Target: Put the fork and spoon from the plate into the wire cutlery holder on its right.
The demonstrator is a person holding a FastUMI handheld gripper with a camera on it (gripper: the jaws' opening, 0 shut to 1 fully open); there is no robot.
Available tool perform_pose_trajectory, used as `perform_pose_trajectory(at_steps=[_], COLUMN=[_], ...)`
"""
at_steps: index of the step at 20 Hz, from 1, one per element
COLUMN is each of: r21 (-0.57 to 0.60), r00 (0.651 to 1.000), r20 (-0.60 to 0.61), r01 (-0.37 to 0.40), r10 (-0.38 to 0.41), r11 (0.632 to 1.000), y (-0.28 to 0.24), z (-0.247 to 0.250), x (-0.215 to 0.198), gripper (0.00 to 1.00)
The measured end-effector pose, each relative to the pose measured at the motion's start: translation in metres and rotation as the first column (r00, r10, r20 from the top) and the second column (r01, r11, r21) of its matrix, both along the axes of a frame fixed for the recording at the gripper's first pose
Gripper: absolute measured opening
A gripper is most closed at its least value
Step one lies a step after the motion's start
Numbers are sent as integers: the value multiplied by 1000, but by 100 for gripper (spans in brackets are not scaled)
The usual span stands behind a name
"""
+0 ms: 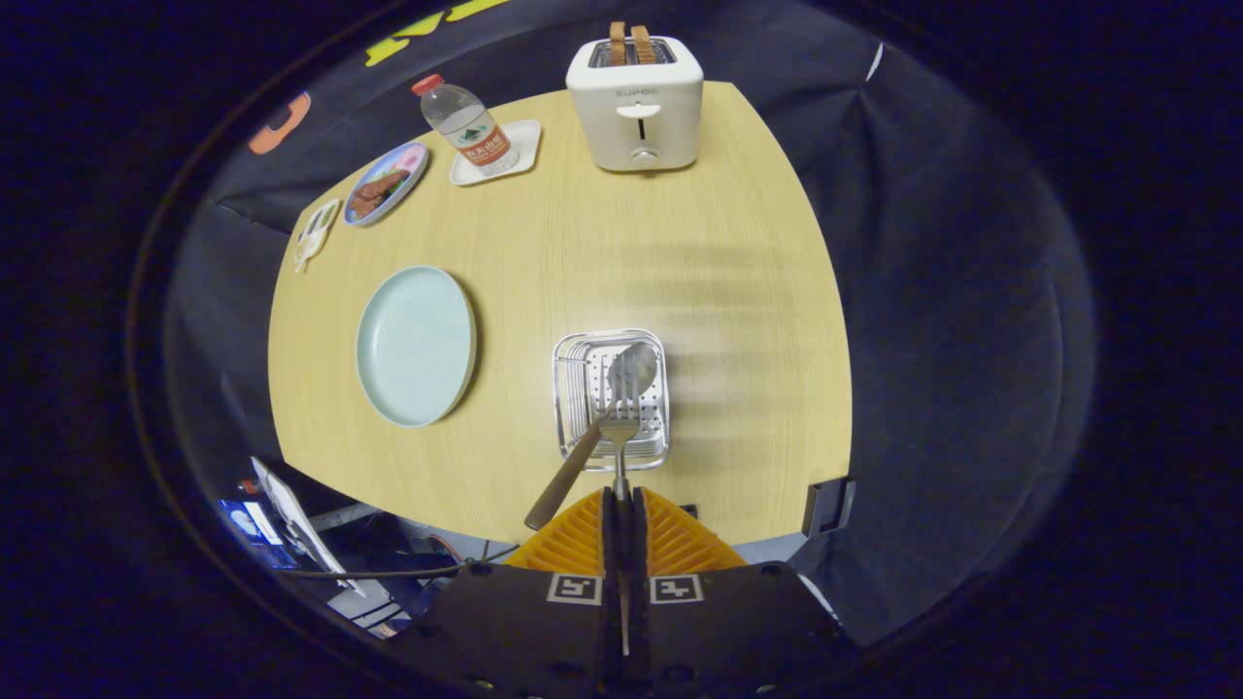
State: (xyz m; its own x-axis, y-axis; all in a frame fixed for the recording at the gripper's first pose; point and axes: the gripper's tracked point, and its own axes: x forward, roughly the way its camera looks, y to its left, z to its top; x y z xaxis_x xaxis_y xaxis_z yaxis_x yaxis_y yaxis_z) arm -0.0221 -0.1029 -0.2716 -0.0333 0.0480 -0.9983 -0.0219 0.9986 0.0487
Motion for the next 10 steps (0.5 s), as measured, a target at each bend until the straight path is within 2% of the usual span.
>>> perform_pose_trajectory(at_steps=[3,8,10], r21=[6,31,27], r00=[999,998,995], r20=[-13,32,82], r01=[36,57,54], r10=[-36,-58,-56], r11=[999,998,998], y=[-4,-2,-3], z=[-10,-9,-4], x=[0,11,18], gripper=[3,15,32])
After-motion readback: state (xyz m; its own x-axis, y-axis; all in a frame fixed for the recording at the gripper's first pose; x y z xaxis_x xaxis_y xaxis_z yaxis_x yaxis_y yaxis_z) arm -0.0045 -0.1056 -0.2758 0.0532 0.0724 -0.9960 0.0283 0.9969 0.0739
